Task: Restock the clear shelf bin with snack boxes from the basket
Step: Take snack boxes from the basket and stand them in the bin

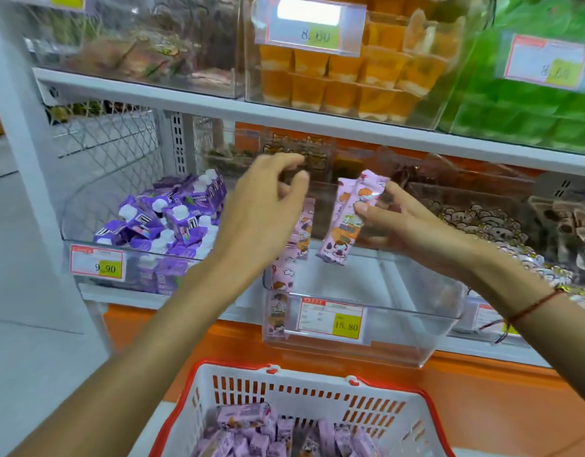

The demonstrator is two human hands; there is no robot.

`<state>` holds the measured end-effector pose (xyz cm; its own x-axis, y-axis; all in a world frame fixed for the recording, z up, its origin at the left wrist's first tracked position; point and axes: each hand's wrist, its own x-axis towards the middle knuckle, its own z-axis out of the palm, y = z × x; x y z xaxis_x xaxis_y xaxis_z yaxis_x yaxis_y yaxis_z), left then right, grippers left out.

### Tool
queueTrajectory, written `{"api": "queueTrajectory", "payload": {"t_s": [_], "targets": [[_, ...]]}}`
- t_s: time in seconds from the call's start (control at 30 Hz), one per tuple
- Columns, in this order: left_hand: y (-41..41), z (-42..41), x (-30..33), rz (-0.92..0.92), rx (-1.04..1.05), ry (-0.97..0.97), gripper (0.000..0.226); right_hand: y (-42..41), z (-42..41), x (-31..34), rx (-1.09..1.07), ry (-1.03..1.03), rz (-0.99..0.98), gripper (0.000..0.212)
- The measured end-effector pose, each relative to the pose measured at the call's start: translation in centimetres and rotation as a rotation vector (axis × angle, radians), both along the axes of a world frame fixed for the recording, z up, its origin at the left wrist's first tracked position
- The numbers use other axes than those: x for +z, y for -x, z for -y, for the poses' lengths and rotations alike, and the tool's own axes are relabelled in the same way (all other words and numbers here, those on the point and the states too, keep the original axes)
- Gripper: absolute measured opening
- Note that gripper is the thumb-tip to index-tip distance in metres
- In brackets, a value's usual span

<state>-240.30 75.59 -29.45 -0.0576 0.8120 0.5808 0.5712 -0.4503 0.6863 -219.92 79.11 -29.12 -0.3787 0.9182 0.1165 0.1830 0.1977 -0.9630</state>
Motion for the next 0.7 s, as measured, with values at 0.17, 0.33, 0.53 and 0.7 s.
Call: {"api": "queueTrajectory", "payload": {"t_s": [0.17, 0.33, 0.53, 0.7], "targets": [[1.9, 0.4, -4.5, -0.025, 0.041, 0.126, 0.047, 1.3, -4.6, -2.8, -0.063, 0.048, 0.227, 0.046], [1.9, 0.0, -6.6, -0.004, -0.004, 0.348, 0.043, 3.6, -8.4, -5.3, -0.077, 0.096, 0.354, 0.025], [1.8, 0.0, -7.4, 0.108, -0.054, 0.379, 0.034, 3.6, -9.6, -6.0, -0.087, 0.169, 0.386, 0.018], [2.2, -0.1, -7.3, 0.15, -0.127, 0.399, 0.036, 3.4, -9.3, -6.9, -0.241, 0.108, 0.371, 0.041]]}}
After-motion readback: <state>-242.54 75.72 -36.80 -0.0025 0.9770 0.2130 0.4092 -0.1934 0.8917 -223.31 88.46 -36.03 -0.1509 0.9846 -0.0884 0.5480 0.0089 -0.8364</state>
